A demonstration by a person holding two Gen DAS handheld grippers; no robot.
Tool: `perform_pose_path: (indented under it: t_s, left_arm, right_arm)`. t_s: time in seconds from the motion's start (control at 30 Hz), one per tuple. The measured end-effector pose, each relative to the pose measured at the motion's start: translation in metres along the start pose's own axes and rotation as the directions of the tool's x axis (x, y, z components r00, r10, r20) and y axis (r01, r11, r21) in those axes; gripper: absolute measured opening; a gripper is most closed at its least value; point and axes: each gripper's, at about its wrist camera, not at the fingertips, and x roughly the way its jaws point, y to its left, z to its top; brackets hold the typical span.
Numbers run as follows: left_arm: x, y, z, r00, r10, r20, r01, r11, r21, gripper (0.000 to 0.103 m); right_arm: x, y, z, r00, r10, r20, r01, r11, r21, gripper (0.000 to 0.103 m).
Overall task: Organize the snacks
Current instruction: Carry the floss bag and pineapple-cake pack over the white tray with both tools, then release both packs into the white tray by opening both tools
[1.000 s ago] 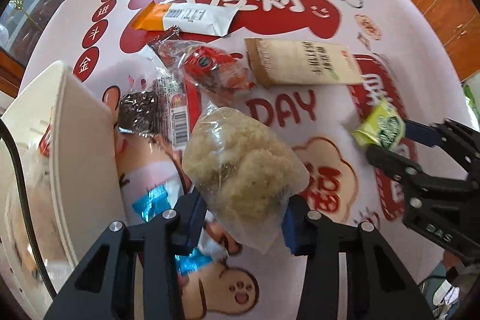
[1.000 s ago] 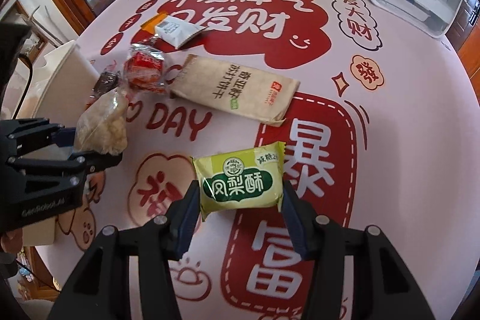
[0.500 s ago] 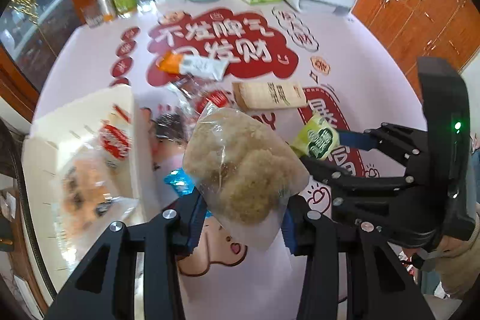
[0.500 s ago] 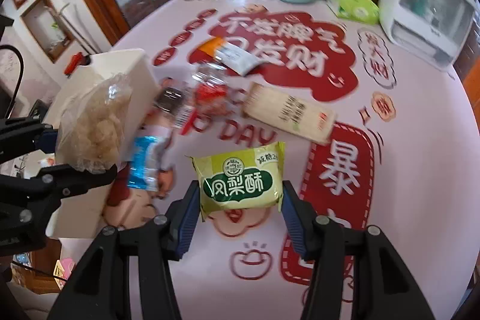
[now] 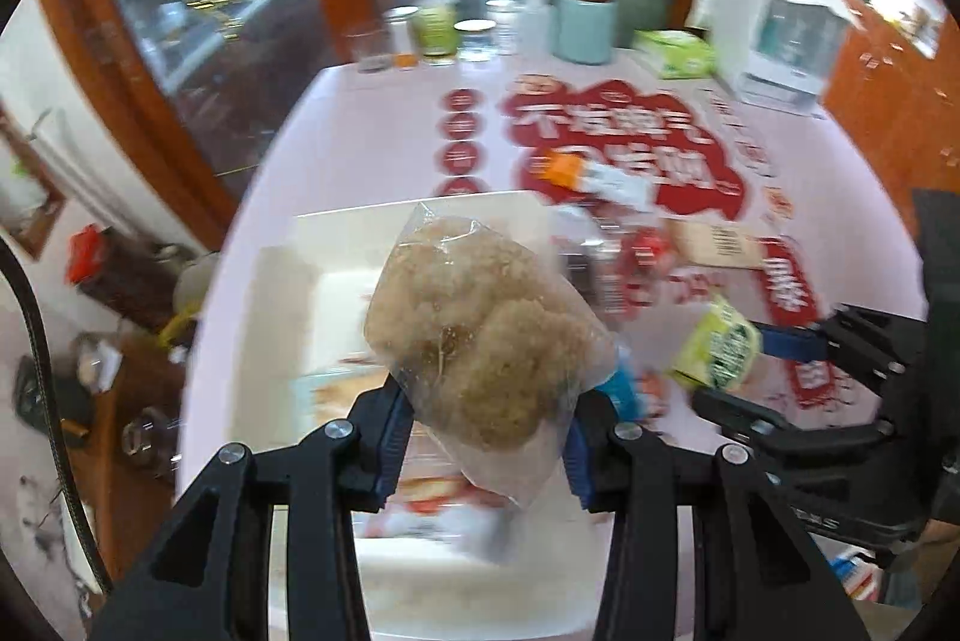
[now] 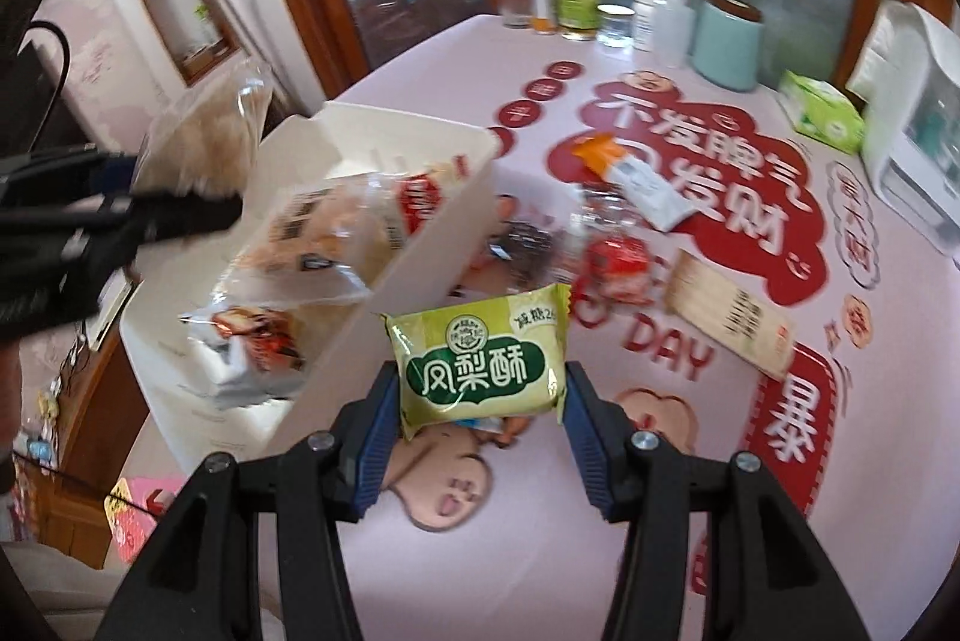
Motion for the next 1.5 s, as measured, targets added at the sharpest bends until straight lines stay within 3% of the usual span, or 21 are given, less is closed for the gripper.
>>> perform_pose_path:
  t_s: [0.13, 0.37, 0.8, 1.07, 1.17, 1.23, 1.3, 1.5]
  left_arm:
    - [0.009, 0.040, -0.007, 0.997, 0.068, -0.026, -0.068, 0.997, -0.033, 0.042]
    - [0.028, 0.081, -0.023, 0.992, 0.094, -0.086, -0.099, 0.993, -0.065, 0.042]
    - [0.069, 0.109, -0.037, 0.985, 0.055, -0.163, -0.065, 0.996, -0.056, 0.042]
    - [0.080, 0.116, -0.039, 0.982, 0.017, -0.191, -0.026, 0.999, -0.048, 0.046]
    - [0.080, 0.117, -0.039, 0.982, 0.009, -0.187, -0.017, 0.999, -0.043, 0.058]
    - [0.078, 0.118, -0.039, 0.984, 0.011, -0.176, -0.018, 0.999, -0.040, 0.073]
    - [0.076, 0.117, -0.038, 0.985, 0.015, -0.170, -0.021, 0.999, -0.039, 0.079]
    - [0.080, 0.117, -0.036, 0.983, 0.001, -0.182, -0.010, 0.999, -0.049, 0.080]
  right_arm:
    - [0.011, 0.026, 0.006, 1.000, 0.025, -0.015, -0.026, 0.999, -0.040, 0.053]
    - [0.037, 0.069, 0.013, 0.997, 0.053, -0.061, -0.059, 0.994, -0.097, 0.053]
    - [0.083, 0.107, 0.048, 0.998, 0.001, -0.056, -0.010, 0.987, -0.160, 0.053]
    - [0.107, 0.108, 0.074, 0.996, -0.071, -0.057, 0.063, 0.990, -0.126, 0.057]
    - [0.110, 0.102, 0.077, 0.996, -0.057, -0.066, 0.050, 0.994, -0.092, 0.059]
    - [0.111, 0.098, 0.079, 0.997, -0.041, -0.068, 0.036, 0.997, -0.067, 0.060]
    - [0.111, 0.096, 0.080, 0.997, -0.036, -0.068, 0.033, 0.998, -0.047, 0.062]
    - [0.110, 0.095, 0.079, 0.997, -0.011, -0.072, 0.010, 1.000, -0.017, 0.063]
